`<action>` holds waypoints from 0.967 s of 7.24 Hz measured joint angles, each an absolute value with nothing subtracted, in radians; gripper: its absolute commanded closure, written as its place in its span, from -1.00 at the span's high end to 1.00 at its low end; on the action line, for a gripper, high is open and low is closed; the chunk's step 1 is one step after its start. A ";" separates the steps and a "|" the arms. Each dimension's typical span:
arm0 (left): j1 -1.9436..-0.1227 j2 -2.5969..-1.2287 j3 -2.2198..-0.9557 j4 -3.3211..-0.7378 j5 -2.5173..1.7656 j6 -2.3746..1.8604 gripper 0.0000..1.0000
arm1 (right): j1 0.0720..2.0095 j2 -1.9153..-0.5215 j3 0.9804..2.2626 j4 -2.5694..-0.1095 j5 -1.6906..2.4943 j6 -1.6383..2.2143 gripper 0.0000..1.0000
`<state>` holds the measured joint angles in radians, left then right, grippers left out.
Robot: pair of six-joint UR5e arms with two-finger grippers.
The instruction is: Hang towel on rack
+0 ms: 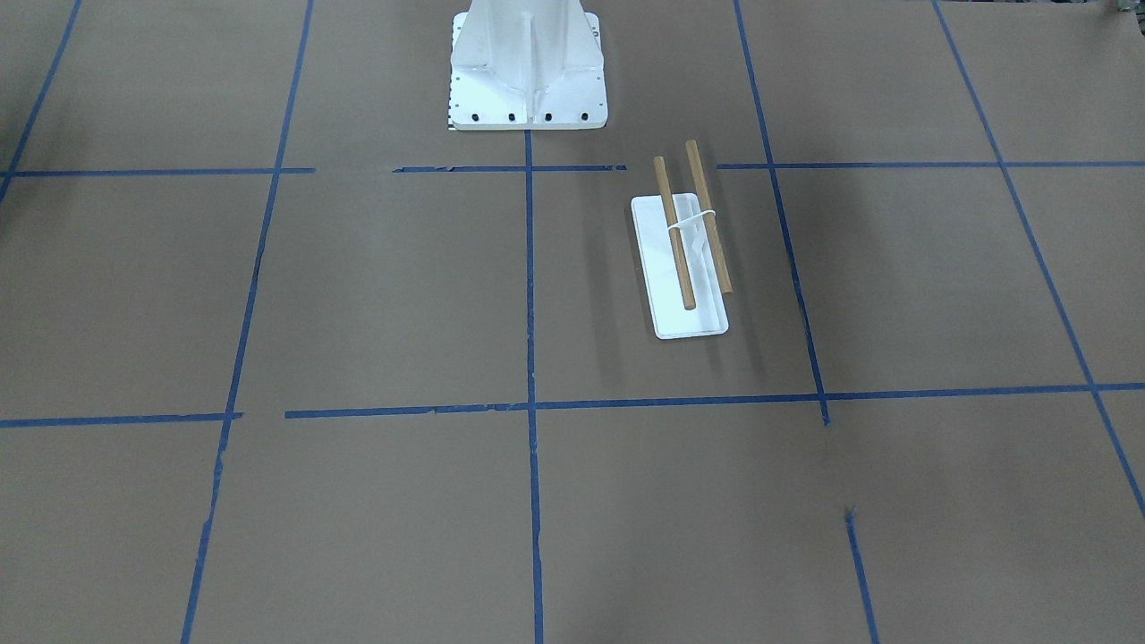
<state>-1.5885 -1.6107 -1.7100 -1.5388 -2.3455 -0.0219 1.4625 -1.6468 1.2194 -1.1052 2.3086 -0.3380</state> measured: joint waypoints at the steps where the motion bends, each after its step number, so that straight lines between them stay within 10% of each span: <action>1: -1.588 -1.611 -1.716 -1.539 -2.345 -0.023 1.00 | 1.480 -1.642 1.275 -1.108 2.307 -0.338 -1.00; 7: -1.583 -1.634 -1.717 -1.707 -2.337 -0.040 1.00 | 1.535 -1.506 1.649 -1.114 2.149 -0.111 -1.00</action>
